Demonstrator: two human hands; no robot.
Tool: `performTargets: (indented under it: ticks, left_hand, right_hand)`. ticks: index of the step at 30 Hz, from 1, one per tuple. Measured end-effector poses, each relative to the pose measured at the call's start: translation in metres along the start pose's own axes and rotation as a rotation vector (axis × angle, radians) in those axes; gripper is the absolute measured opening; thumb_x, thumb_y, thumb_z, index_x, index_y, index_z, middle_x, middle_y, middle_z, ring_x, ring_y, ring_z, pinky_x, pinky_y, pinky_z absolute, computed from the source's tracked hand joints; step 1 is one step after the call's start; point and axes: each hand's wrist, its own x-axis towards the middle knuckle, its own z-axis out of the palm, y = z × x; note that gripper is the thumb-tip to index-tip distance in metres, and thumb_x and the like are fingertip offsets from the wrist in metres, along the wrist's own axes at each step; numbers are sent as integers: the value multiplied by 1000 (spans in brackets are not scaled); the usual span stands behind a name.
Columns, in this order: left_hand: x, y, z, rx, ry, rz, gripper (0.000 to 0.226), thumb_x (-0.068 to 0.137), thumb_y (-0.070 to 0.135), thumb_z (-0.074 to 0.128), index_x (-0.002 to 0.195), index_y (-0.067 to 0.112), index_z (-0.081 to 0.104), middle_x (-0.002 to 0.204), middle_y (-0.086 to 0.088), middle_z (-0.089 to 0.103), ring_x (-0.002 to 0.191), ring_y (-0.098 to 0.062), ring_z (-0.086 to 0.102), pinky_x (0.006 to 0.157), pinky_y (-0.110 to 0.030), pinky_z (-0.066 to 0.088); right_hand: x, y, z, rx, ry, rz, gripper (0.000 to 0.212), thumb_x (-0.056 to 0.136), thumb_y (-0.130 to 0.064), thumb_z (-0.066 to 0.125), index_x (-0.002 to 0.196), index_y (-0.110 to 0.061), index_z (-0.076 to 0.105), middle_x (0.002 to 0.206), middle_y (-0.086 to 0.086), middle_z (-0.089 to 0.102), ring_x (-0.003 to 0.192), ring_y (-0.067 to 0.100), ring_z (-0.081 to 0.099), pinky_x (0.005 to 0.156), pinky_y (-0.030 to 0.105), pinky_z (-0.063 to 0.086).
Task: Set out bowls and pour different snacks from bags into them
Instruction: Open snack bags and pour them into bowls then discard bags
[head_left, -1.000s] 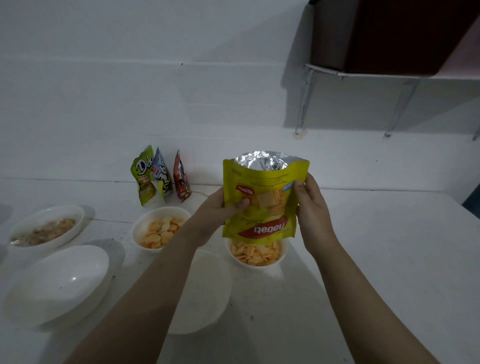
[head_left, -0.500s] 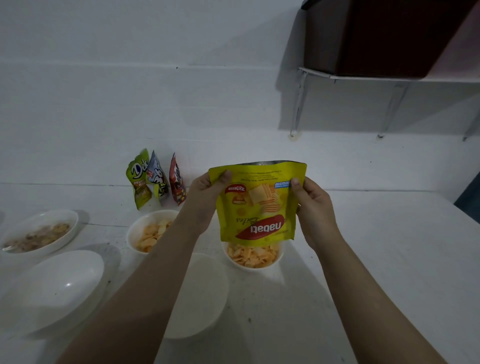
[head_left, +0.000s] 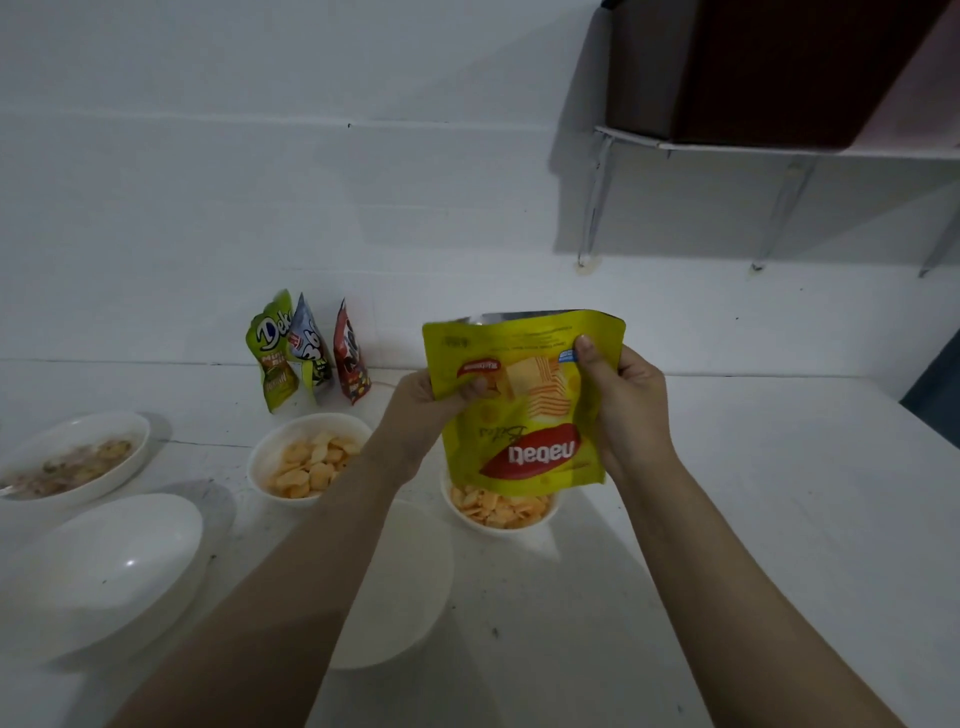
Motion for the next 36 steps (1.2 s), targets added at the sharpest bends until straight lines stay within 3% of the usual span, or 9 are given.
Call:
performTargets:
  ticks: [9,16,18,20,22,24,26,30,36]
  left_hand:
    - [-7,-16,-4,120,-73,-85,15,88,14,68,98,26,71,85,16,76,79,0,71,61,-13,53]
    - [-10,-30,-13,275,-167,-177,18,88,16,69,105,20,69,93,12,74,85,-8,72,67,-18,56]
    - [-8,-30,-16,361,-165,-158,15,88,24,70,101,31,69,96,14,73,95,-16,71,76,-24,57]
    - [-2,-20,-17,453,-190,-119,15,88,36,68,103,40,66,103,19,70,101,-9,66,86,-27,53]
    - [3,0,-10,368,-149,-44,24,89,41,63,111,35,65,112,14,69,104,-5,63,90,-25,49]
    - [11,21,-1,110,-54,19,31,89,40,59,113,23,67,114,-1,71,107,-19,66,91,-34,53]
    - [17,34,8,-46,7,57,23,94,30,57,108,16,69,107,-9,73,100,-26,69,86,-40,57]
    - [21,27,13,-104,97,79,21,98,20,53,106,7,68,97,-12,72,89,-25,70,76,-39,59]
    - [17,24,11,-181,136,75,21,101,17,48,99,8,66,82,-1,75,77,-16,71,66,-31,58]
  right_hand:
    - [3,-6,3,-20,-35,-21,15,92,-21,67,85,-11,76,90,14,77,84,32,73,82,52,59]
    - [8,-16,0,-19,-6,-63,17,95,-19,63,84,-11,74,86,11,76,79,27,73,78,47,61]
    - [6,-13,-2,-29,2,-64,17,95,-19,62,85,-12,74,86,10,77,79,26,74,76,45,61]
    - [5,-11,-5,-55,33,-69,18,95,-21,64,83,-13,75,84,10,77,78,27,74,76,45,61]
    - [6,-11,-8,-130,28,-89,18,93,-25,66,84,-13,75,85,13,77,82,34,74,79,50,61]
    - [3,-9,-10,-186,10,-106,18,93,-26,66,85,-13,75,86,12,77,84,34,74,78,49,61]
    - [-1,-8,-10,-200,3,-114,17,94,-25,65,88,-13,75,84,6,78,80,26,75,72,41,62]
    - [-9,-7,-14,-255,-58,-136,10,93,-20,66,91,-13,73,78,-3,77,71,14,73,63,27,59]
    - [-17,22,-18,-613,-181,4,5,84,-33,77,85,-36,74,92,-2,79,83,18,76,82,48,61]
